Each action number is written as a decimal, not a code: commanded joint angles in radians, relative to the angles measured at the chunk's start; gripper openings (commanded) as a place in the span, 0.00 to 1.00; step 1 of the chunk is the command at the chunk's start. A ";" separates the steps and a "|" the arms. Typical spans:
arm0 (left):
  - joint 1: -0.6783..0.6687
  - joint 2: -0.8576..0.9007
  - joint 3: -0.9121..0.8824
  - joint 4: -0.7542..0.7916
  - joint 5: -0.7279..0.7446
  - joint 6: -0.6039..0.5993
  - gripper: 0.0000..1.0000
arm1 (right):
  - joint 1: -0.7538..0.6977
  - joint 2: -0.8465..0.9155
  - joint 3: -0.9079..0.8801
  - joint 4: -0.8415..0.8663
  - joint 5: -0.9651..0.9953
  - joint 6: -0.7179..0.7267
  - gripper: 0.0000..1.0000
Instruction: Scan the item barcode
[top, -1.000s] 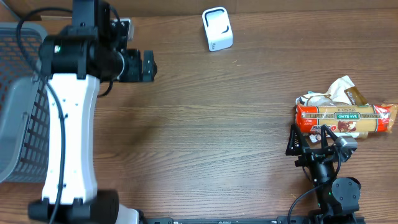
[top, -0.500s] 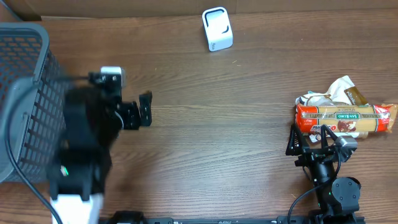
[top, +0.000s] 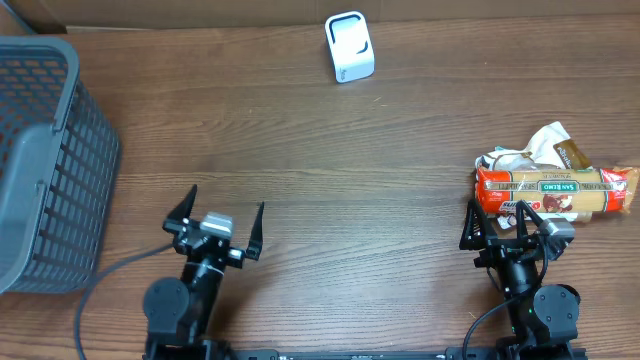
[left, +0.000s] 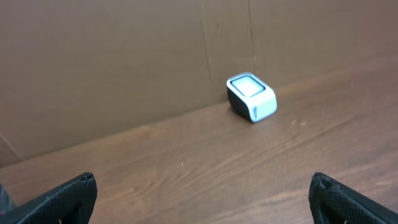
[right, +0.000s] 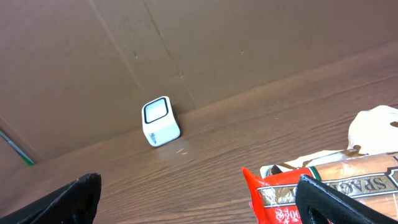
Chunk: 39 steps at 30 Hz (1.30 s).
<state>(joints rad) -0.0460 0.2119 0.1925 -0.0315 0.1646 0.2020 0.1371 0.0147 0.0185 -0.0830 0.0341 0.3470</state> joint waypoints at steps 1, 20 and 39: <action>-0.005 -0.081 -0.083 0.006 0.007 0.066 1.00 | -0.008 -0.012 -0.011 0.004 0.013 -0.004 1.00; -0.006 -0.208 -0.188 -0.028 0.009 0.075 0.99 | -0.008 -0.012 -0.011 0.004 0.013 -0.004 1.00; -0.006 -0.208 -0.188 -0.028 0.009 0.075 1.00 | -0.008 -0.012 -0.011 0.004 0.013 -0.004 1.00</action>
<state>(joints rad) -0.0460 0.0158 0.0113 -0.0601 0.1646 0.2630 0.1371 0.0147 0.0185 -0.0830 0.0345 0.3466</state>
